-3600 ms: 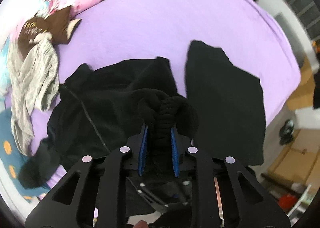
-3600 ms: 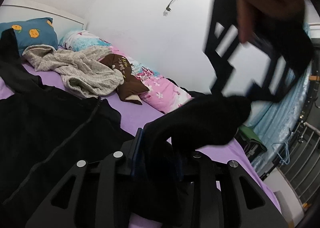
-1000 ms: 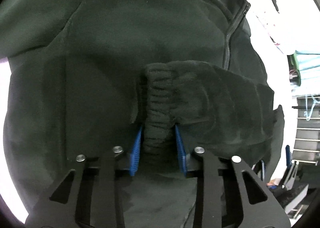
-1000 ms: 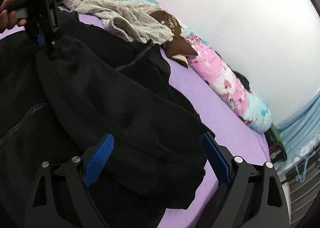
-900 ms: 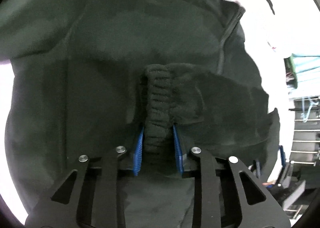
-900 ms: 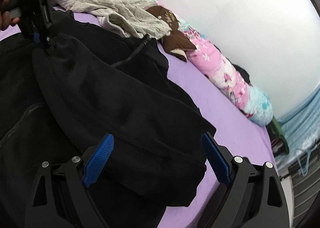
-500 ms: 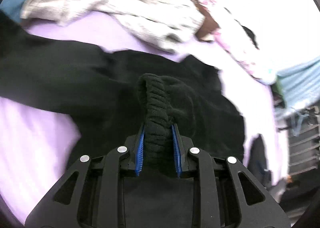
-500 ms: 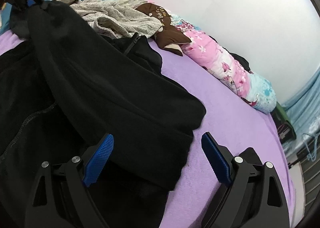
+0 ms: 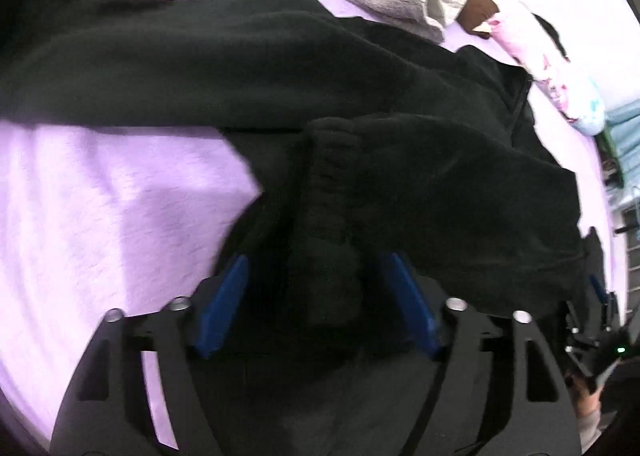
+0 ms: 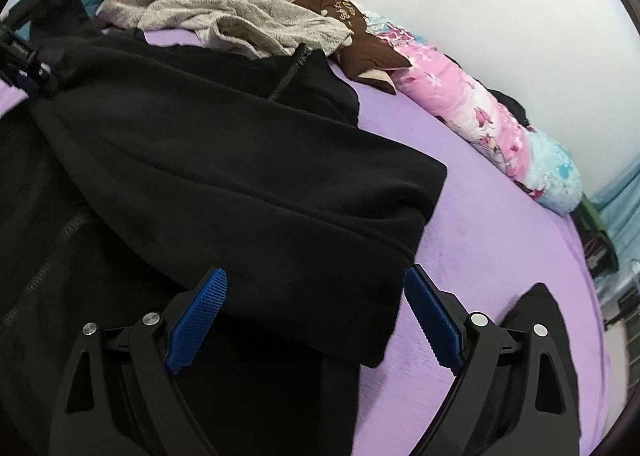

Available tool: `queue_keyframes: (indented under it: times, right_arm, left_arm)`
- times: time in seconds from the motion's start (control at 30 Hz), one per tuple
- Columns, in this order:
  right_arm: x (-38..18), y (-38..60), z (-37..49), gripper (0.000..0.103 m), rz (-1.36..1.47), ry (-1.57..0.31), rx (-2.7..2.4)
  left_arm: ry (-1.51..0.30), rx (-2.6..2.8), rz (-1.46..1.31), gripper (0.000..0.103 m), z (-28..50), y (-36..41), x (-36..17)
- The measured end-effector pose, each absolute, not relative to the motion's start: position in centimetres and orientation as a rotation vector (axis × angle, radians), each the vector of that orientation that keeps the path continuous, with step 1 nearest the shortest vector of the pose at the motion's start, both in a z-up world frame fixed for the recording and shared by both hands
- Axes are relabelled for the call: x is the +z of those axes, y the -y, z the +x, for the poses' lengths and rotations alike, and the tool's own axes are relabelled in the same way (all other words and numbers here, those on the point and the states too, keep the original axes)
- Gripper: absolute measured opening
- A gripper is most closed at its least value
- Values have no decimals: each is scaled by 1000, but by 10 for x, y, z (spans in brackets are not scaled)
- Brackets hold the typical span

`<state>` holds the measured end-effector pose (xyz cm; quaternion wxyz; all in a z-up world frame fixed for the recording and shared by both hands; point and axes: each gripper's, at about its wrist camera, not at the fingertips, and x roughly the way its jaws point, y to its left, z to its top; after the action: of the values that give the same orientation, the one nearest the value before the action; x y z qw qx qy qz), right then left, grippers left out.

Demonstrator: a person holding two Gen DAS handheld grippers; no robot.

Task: Fold large clothes
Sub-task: 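Carry the cuff across the jacket body with the left gripper and release, then grasp the other sleeve cuff beside the teal pillow with the right gripper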

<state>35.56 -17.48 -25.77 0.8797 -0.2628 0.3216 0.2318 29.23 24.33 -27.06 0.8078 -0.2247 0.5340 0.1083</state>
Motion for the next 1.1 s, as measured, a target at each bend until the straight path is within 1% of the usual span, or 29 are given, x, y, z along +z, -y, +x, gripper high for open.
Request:
queue_keyframes:
  times: [0.03, 0.1, 0.17, 0.2, 0.23, 0.33, 0.4, 0.47, 0.6, 0.73, 0.8, 0.93, 1.1]
  right_arm:
    - [-254, 174, 356, 90, -533, -666, 495]
    - [-247, 176, 355, 94, -500, -648, 521]
    - [-237, 182, 358, 96, -431, -633, 544]
    - [-232, 186, 362, 96, -372, -638, 547]
    - [-229, 189, 365, 96, -334, -644, 549]
    - [-223, 195, 373, 96, -259, -622, 507]
    - [-220, 193, 377, 96, -250, -611, 482]
    - [-222, 193, 383, 96, -214, -642, 484]
    - [-246, 189, 395, 96, -169, -746, 475]
    - [-283, 182, 400, 96, -190, -833, 496]
    - [-296, 179, 400, 97, -211, -867, 492]
    - [-303, 181, 403, 98, -188, -882, 499]
    - [-287, 183, 385, 97, -203, -827, 481]
  left_arm:
    - [-1139, 282, -446, 87, 286, -245, -264]
    - [-1081, 329, -443, 89, 268, -252, -245]
    - [-987, 268, -510, 92, 254, -252, -220]
    - [-964, 251, -511, 95, 251, -250, -212]
    - [-949, 235, -502, 96, 252, -245, -205]
    - [-930, 149, -504, 96, 267, -222, -194]
    - [-921, 113, -518, 96, 281, -205, -196]
    - [-928, 101, -481, 96, 296, -185, -204]
    - [-954, 117, -355, 97, 321, -158, -232]
    - [-1050, 142, -365, 96, 328, -159, -277]
    - [-1058, 134, -386, 96, 327, -167, -292]
    - [-1029, 98, -328, 97, 319, -164, -288]
    - [-987, 42, -469, 97, 295, -183, -272]
